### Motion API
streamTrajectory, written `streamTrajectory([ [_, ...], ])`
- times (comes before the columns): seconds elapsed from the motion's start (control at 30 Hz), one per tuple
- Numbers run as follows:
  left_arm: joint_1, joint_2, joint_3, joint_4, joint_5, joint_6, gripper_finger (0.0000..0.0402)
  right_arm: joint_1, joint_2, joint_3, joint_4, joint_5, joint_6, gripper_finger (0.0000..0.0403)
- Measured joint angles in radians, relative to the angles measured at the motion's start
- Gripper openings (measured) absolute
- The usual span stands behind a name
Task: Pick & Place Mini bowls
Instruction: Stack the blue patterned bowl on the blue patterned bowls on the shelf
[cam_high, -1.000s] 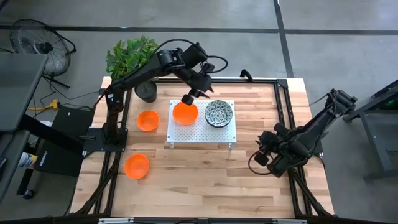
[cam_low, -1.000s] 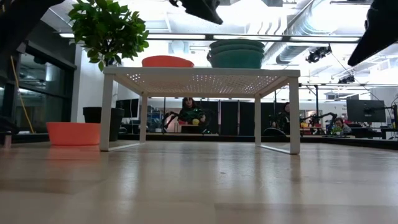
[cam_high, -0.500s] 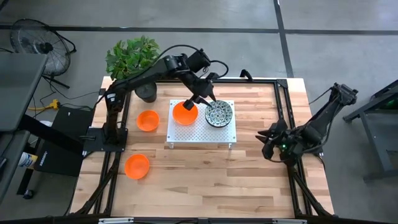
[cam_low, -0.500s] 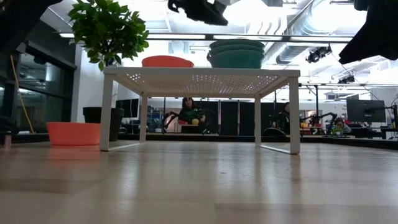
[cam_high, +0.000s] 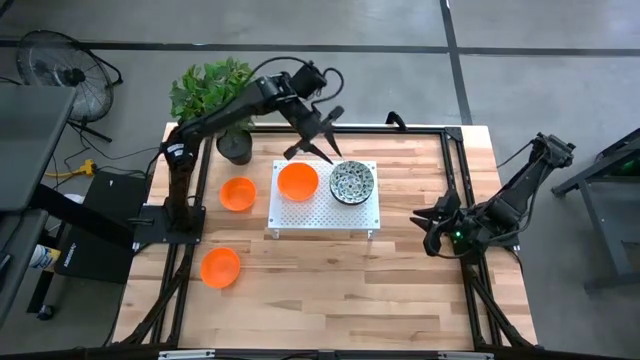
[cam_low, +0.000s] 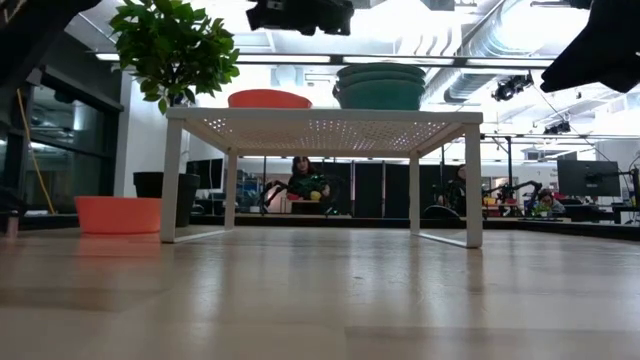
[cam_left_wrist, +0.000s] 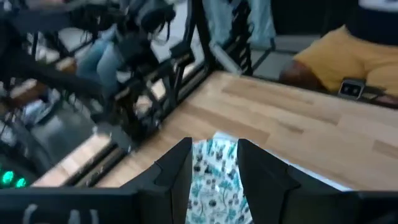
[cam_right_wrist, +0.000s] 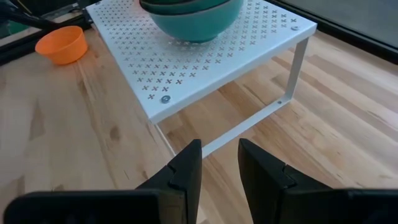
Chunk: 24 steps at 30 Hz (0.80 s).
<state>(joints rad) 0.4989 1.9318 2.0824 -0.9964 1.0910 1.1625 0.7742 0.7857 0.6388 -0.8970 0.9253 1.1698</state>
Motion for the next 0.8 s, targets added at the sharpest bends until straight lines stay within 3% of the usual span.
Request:
streamTrajectory([
  [0.1,0.005,0.001,-0.001,0.005,0.060,0.018,0.0124,0.000,0.000,0.000,0.001,0.008,-0.005,0.0094],
  [0.23,-0.022,0.029,0.000,0.026,0.063,0.014,0.0124,0.000,0.000,0.000,0.006,0.015,-0.023,0.0094],
  [0.8,-0.067,0.114,-0.001,0.118,-0.141,-0.094,0.0124,0.000,0.000,0.000,0.024,0.018,-0.030,0.0094],
])
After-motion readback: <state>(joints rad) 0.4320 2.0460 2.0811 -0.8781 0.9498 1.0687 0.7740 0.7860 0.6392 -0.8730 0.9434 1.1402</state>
